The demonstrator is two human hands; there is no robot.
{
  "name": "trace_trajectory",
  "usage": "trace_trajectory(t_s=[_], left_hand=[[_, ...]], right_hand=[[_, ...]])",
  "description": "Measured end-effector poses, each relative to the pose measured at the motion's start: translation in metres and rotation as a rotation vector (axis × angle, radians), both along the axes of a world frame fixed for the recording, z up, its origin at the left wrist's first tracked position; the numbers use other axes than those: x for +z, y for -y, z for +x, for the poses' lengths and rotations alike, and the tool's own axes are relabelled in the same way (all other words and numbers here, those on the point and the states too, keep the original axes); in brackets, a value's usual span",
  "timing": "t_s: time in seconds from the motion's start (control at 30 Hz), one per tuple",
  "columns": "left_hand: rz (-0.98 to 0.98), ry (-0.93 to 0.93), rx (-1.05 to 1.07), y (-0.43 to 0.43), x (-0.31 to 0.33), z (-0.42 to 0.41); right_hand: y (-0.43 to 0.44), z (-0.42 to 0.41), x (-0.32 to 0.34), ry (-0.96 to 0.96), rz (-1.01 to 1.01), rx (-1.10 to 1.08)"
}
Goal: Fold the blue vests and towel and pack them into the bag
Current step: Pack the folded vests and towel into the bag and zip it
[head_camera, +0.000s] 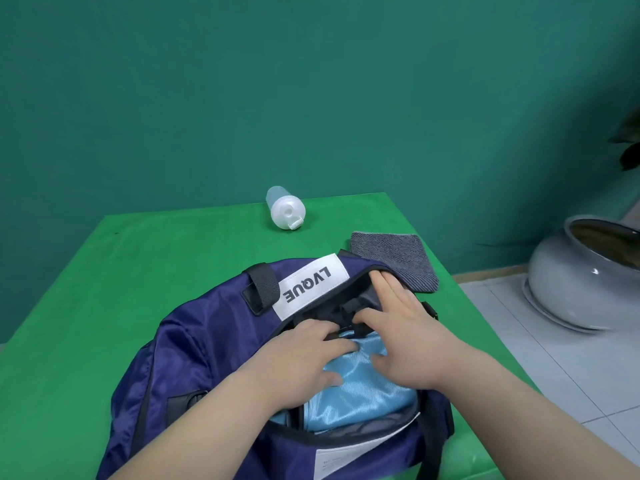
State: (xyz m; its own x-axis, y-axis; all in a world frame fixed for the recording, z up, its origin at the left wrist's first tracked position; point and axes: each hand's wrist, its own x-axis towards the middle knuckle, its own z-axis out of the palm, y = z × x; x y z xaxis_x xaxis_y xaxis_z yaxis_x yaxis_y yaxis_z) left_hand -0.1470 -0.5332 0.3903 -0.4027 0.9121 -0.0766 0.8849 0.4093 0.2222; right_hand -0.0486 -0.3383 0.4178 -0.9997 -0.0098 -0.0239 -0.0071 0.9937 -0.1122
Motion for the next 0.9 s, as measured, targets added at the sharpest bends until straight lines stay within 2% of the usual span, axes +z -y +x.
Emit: trace_trajectory(t_s=[0.17,0.27,0.33,0.53,0.73,0.9], left_hand=[[0.093,-0.152,0.005,0.027,0.007,0.005],[0.166,-0.248,0.031,0.053,0.011,0.010],[0.184,-0.303,0.040,0.070,0.012,0.013],[0.080,-0.418,0.187,0.095,0.010,0.010],[-0.022,-0.422,0.315,0.095,0.004,0.006],[-0.010,-0.428,0.360,0.093,-0.004,0.001]], right_hand=[[0.012,0.006,0.006,0.016,0.036,-0.019],[0.037,0.014,0.000,0.017,0.170,-0.070],[0.058,0.019,-0.006,-0.021,0.186,-0.132],[0.104,0.020,-0.020,-0.152,0.122,-0.085],[0.107,0.002,-0.040,0.070,0.043,0.047],[0.095,-0.018,-0.043,0.103,0.039,0.042]])
